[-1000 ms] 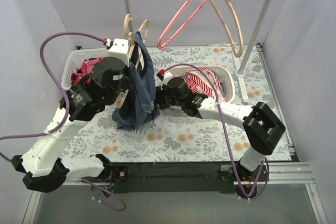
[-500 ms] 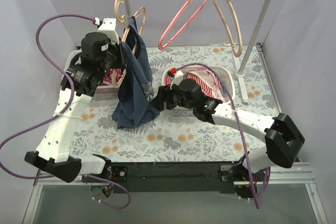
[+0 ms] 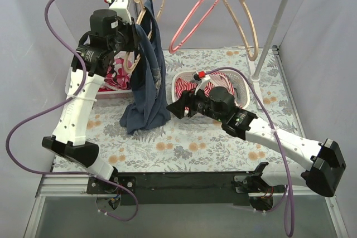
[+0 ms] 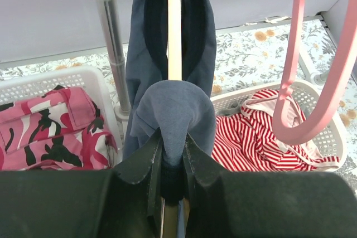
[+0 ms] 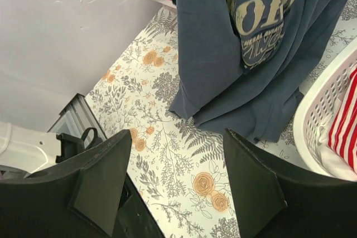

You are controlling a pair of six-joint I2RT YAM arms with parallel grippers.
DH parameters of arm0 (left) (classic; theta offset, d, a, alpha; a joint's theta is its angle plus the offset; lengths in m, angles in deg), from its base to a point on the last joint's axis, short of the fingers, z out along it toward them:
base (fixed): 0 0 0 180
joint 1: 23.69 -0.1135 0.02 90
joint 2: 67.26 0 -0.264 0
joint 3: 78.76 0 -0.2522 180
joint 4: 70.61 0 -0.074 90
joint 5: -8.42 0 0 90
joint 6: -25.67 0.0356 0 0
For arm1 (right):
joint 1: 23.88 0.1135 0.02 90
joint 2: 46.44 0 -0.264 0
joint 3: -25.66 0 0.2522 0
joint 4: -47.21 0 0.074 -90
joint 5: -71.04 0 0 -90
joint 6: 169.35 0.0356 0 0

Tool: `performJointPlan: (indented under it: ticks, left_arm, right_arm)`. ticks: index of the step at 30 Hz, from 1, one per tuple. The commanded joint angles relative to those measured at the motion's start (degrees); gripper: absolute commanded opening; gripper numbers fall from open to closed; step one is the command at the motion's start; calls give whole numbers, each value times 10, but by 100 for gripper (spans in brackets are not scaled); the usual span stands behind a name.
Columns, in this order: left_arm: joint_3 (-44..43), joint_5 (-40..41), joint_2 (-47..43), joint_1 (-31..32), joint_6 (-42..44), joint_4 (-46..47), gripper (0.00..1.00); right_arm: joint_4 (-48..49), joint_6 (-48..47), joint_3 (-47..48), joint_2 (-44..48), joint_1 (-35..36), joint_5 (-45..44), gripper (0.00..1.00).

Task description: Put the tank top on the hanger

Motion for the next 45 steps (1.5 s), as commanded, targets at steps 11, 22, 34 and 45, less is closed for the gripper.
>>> performJointPlan:
  ticks: [11,22,34,45]
  left_arm:
    - [-170,4,92,-2,14,-9,0]
    - [-203,31,130,-2,27,7,0]
    - [-182,35,145,-2,42,47,0]
    - [-172,33,159,-2,48,78,0]
  right_arm:
    - [-39,-21,3,42,4,-11,74]
    - [-49,-19,0,39,10,-11,74]
    - [-50,-17,-4,38,17,-11,74]
    - [-51,-15,-11,41,25,-34,74]
